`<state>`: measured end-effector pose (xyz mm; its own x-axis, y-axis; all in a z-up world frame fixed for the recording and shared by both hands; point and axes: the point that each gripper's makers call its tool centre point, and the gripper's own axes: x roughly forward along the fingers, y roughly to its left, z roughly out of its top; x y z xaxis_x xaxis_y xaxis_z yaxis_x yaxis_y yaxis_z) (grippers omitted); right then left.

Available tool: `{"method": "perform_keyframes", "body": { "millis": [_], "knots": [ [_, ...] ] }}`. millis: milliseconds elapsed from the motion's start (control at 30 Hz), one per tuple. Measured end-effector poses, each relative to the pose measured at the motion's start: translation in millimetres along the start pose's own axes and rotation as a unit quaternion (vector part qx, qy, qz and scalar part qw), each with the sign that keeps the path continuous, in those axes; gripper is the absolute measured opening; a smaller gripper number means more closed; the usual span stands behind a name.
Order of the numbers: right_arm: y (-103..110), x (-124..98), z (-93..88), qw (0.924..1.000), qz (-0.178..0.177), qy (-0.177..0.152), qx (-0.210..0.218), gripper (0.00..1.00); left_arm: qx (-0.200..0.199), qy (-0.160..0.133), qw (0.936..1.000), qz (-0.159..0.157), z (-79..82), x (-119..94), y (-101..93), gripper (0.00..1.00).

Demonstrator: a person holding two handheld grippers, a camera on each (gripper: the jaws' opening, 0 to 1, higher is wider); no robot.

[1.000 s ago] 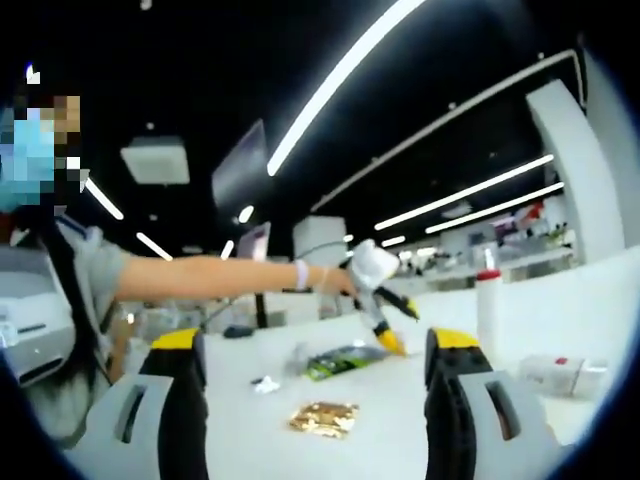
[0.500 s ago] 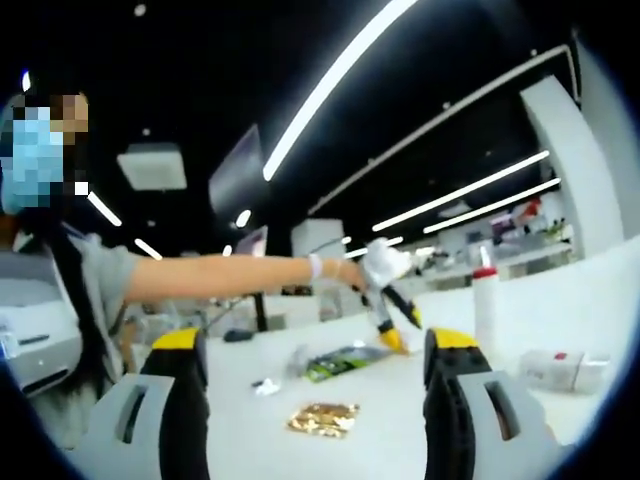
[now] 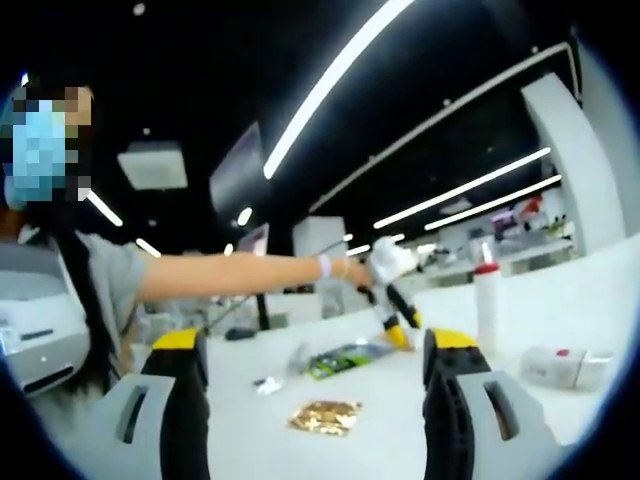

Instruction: Arrange the skincare products in the storage area until every visible bottle or jar stands upright without overlapping.

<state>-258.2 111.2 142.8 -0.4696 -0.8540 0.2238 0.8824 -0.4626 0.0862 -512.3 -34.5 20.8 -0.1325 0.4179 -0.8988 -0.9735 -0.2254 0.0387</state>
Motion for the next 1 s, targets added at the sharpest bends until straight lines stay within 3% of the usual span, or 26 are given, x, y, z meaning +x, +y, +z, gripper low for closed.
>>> {"method": "perform_keyframes", "body": {
  "millis": [300,467,567,700,833,1000],
  "knots": [
    [2.8,0.3,-2.4,1.0,0.005,0.007,-0.002,0.87,-0.046,0.001,0.9984,0.034,15.8,0.7,3.8,0.3],
    [-1.7,-1.1,-0.6,0.9999,0.001,0.001,0.012,0.86,-0.056,-0.042,0.997,0.032,38.7,-8.6,-3.2,0.28],
    [-3.5,-1.5,-0.4,0.9998,-0.001,-0.001,0.02,0.85,-0.057,-0.082,0.9946,0.029,55.3,-18.0,-5.7,0.28],
    [-2.7,-1.8,0.9,0.9998,-0.001,-0.004,0.018,0.84,-0.066,-0.186,0.9802,0.021,84.9,-48.8,-15.4,0.28],
    [3.3,-1.1,4.4,0.9998,0.01,-0.011,0.015,0.86,-0.067,-0.243,0.9677,0.014,97.5,-73.2,-23.2,0.28],
    [6.7,-0.7,4.2,0.9997,0.018,-0.011,0.015,0.86,-0.067,-0.307,0.9487,0.036,104.8,-101.6,-28.7,0.28]
  ]
}}
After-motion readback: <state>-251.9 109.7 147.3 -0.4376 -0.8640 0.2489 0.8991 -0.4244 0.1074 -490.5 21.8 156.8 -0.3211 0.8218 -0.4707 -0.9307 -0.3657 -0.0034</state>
